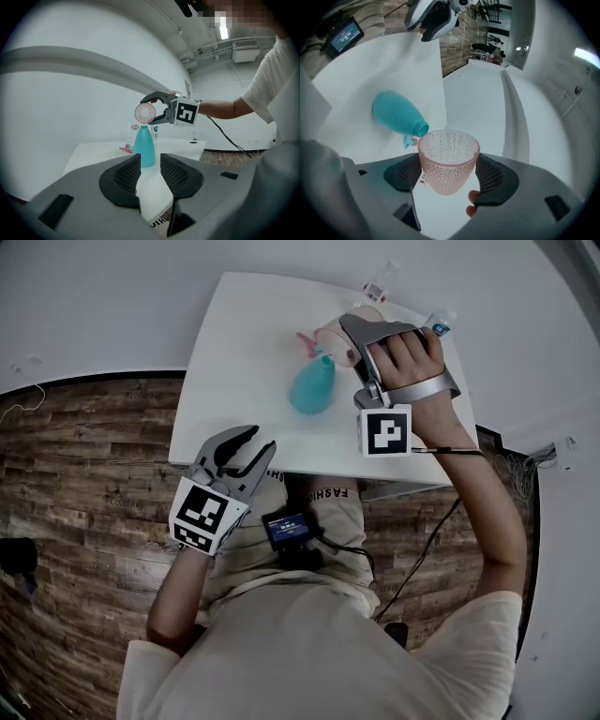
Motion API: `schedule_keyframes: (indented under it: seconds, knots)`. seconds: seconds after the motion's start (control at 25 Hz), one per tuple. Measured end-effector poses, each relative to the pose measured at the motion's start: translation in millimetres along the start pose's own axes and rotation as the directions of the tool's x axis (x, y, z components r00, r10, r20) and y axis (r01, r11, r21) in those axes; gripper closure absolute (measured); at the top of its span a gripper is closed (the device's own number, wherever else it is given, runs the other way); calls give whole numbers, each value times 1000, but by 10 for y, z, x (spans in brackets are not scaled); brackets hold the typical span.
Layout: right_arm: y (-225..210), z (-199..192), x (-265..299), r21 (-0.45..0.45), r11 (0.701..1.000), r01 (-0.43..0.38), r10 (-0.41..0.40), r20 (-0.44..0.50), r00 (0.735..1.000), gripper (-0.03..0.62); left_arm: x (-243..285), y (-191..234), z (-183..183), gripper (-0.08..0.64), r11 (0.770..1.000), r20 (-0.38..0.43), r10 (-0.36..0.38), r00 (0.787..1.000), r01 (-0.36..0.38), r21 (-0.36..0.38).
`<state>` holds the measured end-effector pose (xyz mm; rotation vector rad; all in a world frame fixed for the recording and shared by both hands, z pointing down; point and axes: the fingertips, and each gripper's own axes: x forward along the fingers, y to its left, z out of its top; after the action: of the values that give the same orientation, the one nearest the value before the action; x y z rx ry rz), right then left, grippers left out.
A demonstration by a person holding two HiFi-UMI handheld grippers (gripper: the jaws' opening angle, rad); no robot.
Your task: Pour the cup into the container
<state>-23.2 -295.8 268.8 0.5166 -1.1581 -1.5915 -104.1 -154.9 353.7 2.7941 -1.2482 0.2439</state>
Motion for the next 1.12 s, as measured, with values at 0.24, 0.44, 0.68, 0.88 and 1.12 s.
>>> schedule_keyframes:
  seconds: [0.24, 0.44, 0.68, 0.88, 1.12]
  knots:
    - [-73, 31, -42, -124, 989, 80, -81, 4, 997, 229, 7, -3, 32, 419, 1000, 2, -2, 1000, 2, 4]
    - [-29, 3, -51, -75, 995, 66, -66, 5, 998, 229, 14, -15, 18, 420, 1000, 4, 3, 1000, -3, 4]
    - [-51, -104, -68, 61, 997, 55, -55, -3, 998, 229, 50, -48, 19, 422, 1000, 8, 3, 1000, -3, 4]
    - [-5, -196, -68, 315, 949, -29, 18, 38, 999, 229, 87, -104, 74, 427, 1000, 18, 2, 1000, -2, 13]
    - [-22, -371, -184, 616, 779, -111, 40, 129, 991, 229, 69, -77, 179, 459, 999, 50, 33, 998, -34, 22]
